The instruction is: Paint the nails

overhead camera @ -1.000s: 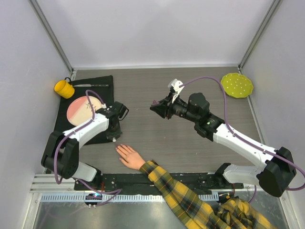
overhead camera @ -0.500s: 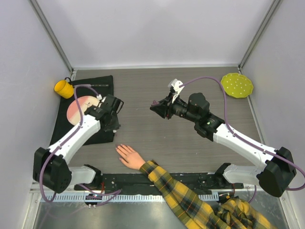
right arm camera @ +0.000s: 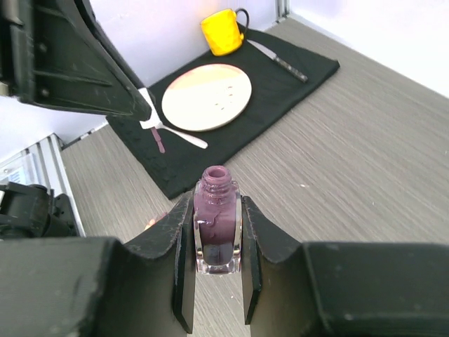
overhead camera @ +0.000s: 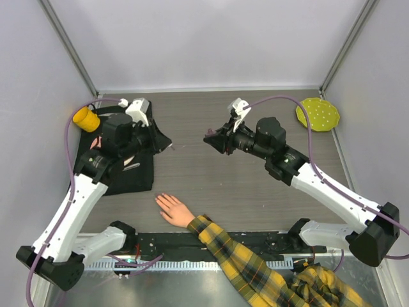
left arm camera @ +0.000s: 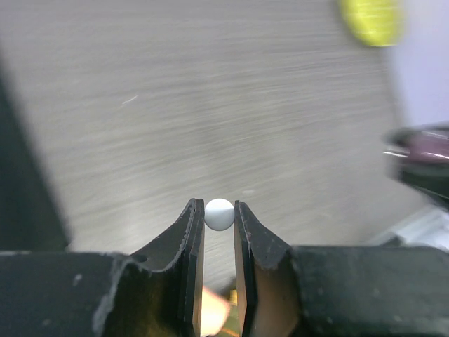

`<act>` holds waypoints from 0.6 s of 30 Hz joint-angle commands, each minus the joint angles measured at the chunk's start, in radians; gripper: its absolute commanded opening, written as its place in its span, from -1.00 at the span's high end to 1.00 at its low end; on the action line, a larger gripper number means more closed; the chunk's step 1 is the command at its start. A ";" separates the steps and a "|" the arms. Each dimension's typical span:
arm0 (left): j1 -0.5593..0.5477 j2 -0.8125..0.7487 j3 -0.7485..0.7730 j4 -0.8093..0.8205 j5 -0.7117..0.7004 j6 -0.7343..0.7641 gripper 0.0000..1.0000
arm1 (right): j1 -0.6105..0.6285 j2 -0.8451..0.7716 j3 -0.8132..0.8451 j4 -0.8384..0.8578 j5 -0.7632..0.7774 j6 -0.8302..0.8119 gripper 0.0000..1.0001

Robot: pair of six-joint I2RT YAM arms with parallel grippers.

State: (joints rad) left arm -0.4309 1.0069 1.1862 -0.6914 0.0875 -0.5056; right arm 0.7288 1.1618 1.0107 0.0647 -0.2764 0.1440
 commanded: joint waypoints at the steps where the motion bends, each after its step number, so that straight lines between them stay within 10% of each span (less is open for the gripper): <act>1: 0.003 0.021 0.085 0.194 0.326 0.024 1.00 | -0.003 -0.037 0.074 -0.026 -0.062 -0.021 0.98; 18: 0.003 0.162 0.289 0.167 0.497 0.036 1.00 | 0.009 0.006 0.074 -0.019 -0.225 -0.038 0.97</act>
State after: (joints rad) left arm -0.4313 1.1481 1.4216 -0.5224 0.5213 -0.4866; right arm 0.7319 1.1622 1.0443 0.0078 -0.4732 0.1143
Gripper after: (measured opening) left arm 0.228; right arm 0.293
